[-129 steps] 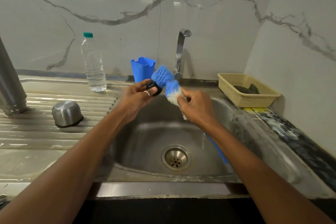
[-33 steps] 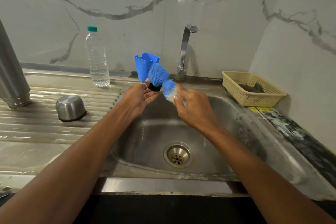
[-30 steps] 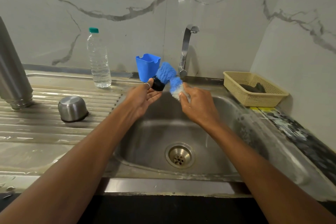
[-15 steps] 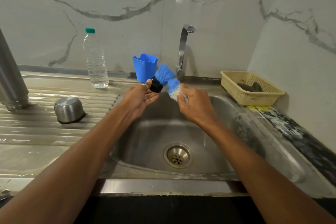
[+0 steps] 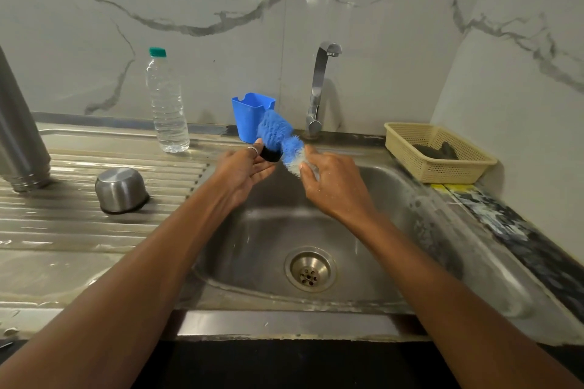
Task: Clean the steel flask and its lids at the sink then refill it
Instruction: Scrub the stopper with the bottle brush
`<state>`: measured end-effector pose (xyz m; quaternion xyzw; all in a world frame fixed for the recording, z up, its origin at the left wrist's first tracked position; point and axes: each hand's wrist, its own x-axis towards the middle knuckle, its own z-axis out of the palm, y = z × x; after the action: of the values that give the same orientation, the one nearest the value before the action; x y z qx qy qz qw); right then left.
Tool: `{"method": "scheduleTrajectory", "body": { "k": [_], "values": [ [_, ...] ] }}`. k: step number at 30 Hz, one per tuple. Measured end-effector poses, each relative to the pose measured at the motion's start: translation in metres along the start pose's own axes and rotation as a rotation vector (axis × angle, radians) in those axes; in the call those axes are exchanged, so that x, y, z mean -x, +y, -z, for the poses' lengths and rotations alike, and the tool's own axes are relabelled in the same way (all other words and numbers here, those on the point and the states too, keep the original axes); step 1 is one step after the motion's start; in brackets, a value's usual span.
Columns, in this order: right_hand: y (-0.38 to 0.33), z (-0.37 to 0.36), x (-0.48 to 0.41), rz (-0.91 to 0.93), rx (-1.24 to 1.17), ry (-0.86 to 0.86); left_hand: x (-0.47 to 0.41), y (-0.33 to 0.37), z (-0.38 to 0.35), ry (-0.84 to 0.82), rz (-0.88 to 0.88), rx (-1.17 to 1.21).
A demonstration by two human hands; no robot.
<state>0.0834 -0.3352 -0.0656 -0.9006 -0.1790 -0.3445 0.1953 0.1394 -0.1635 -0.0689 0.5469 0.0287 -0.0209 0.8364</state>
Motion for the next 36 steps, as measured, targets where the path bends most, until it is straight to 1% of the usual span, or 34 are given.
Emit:
{"method": "scheduleTrajectory", "body": {
  "k": [2,7,10,13,15,18,20,22,25,29,32,36],
  "values": [
    [0.002,0.000,-0.003,-0.049,-0.002,0.007,0.001,-0.001,-0.001,0.004,-0.001,0.009],
    [-0.005,0.002,0.003,0.018,-0.019,0.016,-0.002,0.003,0.004,-0.013,0.023,0.044],
    [0.001,0.004,0.000,-0.042,-0.008,0.017,0.002,0.003,0.000,0.004,0.041,0.039],
    [-0.007,0.003,0.002,0.029,-0.019,-0.004,0.002,0.004,0.002,-0.001,0.025,0.076],
    [-0.007,0.003,0.001,0.036,-0.019,-0.003,0.000,0.006,0.003,0.015,0.032,0.113],
    [0.002,0.004,-0.002,-0.038,-0.047,0.040,0.003,0.007,0.002,0.068,0.047,0.171],
    [0.002,0.003,-0.001,-0.060,-0.052,0.048,0.004,0.006,-0.001,0.074,0.045,0.193],
    [0.000,0.000,-0.002,-0.077,-0.055,0.044,0.005,0.005,-0.005,0.046,0.045,0.209],
    [-0.001,-0.001,-0.006,-0.152,-0.089,0.044,0.010,0.003,-0.013,-0.023,0.062,0.241],
    [-0.007,0.001,-0.001,-0.103,-0.085,0.054,0.004,0.003,-0.009,-0.003,0.016,0.277],
    [-0.012,0.001,0.001,-0.118,-0.101,0.041,0.000,0.004,-0.004,0.038,-0.006,0.301],
    [-0.009,-0.003,-0.004,-0.226,-0.128,-0.020,0.004,-0.002,-0.013,0.022,0.032,0.337]
  ]
}}
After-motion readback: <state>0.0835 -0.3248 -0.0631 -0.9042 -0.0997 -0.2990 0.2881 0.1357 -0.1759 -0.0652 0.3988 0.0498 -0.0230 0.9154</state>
